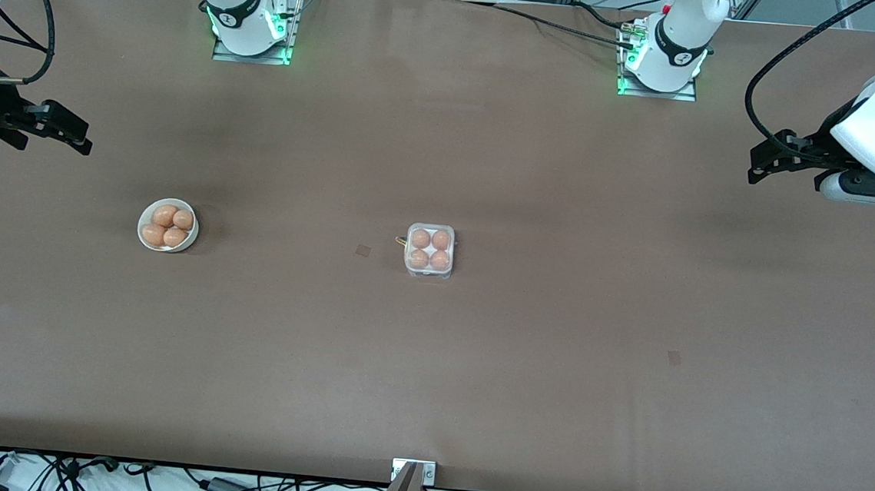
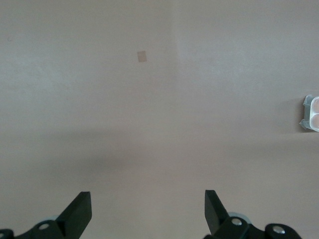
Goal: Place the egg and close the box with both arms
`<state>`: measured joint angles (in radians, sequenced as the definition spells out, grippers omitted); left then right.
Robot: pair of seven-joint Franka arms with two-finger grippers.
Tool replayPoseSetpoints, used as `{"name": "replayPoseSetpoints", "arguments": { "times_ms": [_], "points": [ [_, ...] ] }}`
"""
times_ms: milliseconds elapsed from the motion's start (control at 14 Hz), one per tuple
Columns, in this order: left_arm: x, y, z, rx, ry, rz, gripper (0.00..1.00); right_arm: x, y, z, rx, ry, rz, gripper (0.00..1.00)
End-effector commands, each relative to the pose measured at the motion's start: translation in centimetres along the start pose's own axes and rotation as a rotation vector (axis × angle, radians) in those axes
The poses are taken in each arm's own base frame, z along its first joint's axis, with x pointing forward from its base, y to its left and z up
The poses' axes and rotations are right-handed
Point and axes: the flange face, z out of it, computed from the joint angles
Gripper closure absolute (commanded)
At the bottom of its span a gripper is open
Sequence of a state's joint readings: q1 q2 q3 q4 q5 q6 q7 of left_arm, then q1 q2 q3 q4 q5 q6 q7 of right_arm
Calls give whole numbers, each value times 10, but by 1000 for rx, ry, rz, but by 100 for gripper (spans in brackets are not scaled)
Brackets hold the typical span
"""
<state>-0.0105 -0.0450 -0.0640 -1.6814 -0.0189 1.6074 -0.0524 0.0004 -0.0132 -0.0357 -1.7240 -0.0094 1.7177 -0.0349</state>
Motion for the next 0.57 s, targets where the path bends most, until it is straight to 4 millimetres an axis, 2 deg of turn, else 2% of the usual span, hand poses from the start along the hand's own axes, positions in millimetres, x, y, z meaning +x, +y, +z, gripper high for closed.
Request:
{"name": "replayPoseSetpoints", "arguments": {
  "times_ms": [0,500],
  "points": [
    [1,2,-6,6,-3,1,0,-3,2,-8,-13,-1,-10,0],
    [1,2,-6,5,-3,8,0,-3,3,-8,-13,-4,0,0]
  ]
}}
